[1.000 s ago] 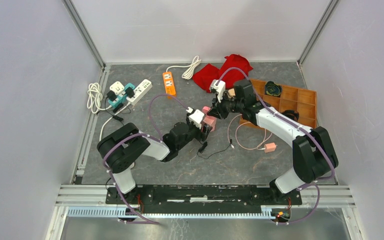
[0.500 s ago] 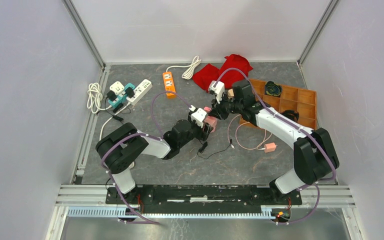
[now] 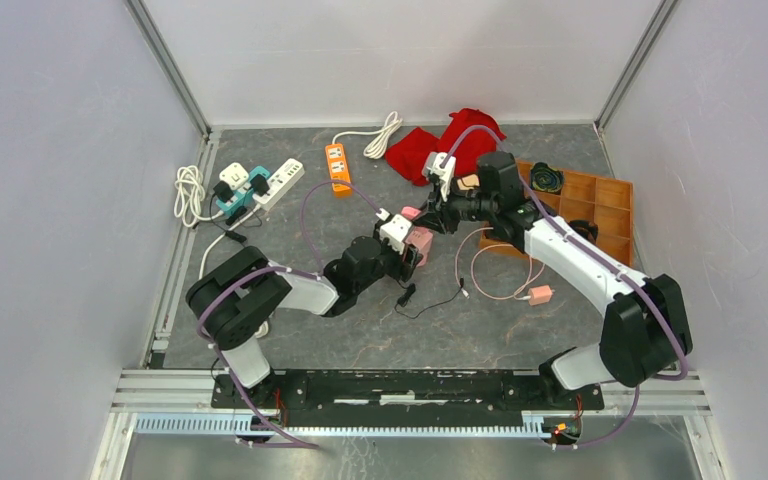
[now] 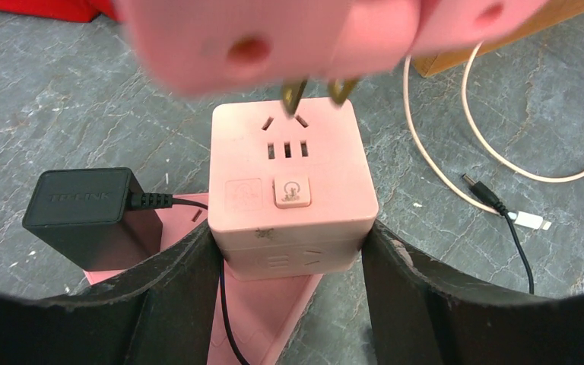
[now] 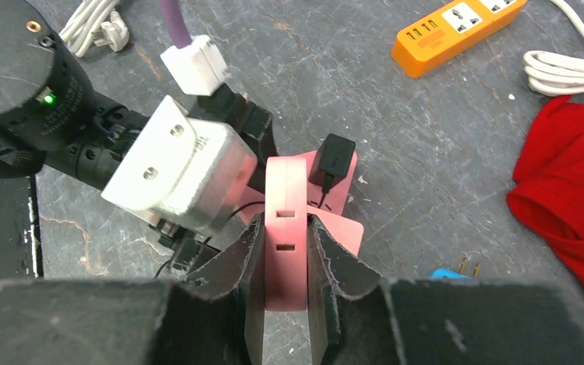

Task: Pull the plug off the socket
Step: Remove the plug from the socket, then place the plug at the center of the board.

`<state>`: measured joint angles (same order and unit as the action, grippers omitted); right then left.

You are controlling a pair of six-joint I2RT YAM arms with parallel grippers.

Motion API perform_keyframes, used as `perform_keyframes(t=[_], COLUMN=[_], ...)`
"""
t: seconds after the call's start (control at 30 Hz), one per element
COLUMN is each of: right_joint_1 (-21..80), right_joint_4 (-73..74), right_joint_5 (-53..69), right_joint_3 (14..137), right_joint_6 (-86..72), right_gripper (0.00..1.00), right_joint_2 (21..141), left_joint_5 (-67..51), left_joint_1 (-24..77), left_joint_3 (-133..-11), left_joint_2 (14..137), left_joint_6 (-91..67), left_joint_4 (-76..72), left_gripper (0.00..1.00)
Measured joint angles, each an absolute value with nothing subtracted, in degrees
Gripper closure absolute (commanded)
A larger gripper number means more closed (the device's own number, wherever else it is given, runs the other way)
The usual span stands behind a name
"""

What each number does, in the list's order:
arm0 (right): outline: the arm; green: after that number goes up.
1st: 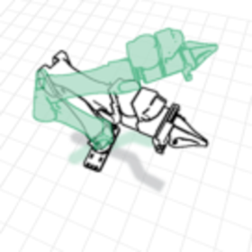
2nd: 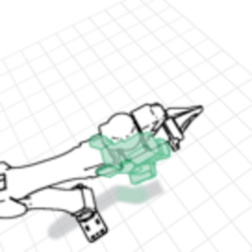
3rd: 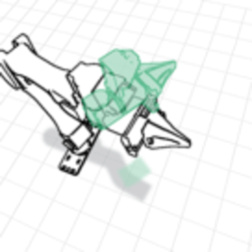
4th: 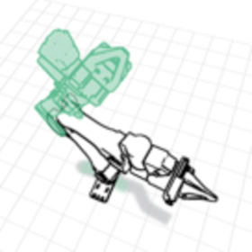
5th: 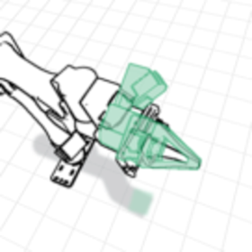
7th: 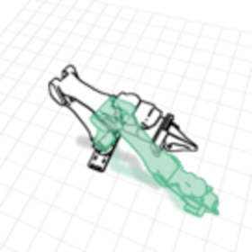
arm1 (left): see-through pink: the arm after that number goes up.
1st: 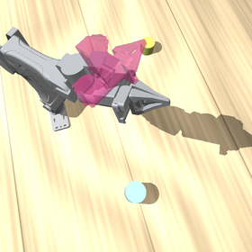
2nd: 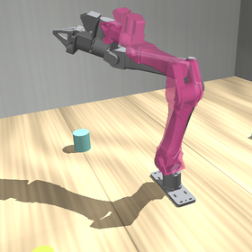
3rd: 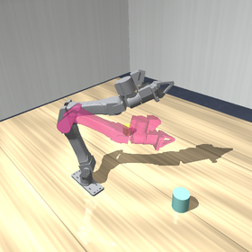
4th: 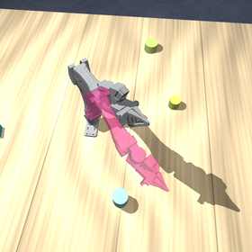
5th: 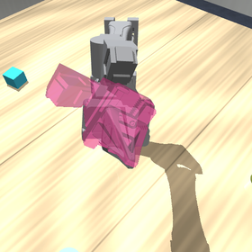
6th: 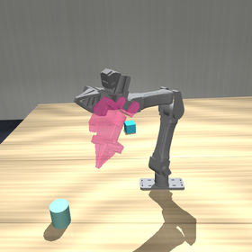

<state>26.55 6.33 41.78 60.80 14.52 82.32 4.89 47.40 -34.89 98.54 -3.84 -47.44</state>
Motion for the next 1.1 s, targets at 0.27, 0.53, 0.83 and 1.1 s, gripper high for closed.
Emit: perform_keyframes(t=[0.27,0.53,0.83,1.1], right_joint_1=[22.02,18.55,16.16,16.05], right_joint_4=[6.11,5.19,5.32,5.52], right_joint_5=[41.43,41.15,41.39,41.65], right_joint_3=[60.77,60.14,60.14,60.16], right_joint_6=[16.38,17.5,18.31,18.81], right_gripper=[1.0,1.0,0.99,0.99], right_joint_2=[81.25,82.17,87.85,91.42], left_joint_5=[5.98,8.54,9.58,9.34], left_joint_1=[45.71,44.42,44.07,43.99], left_joint_3=[-33.8,-29.65,-26.57,-23.35], left_joint_2=[95.53,92.99,90.0,85.6], left_joint_6=[-4.05,-5.76,-7.31,-9.17], left_joint_4=[-43.79,-46.09,-46.57,-42.72], left_gripper=[0.96,0.7,0.23,0.07])
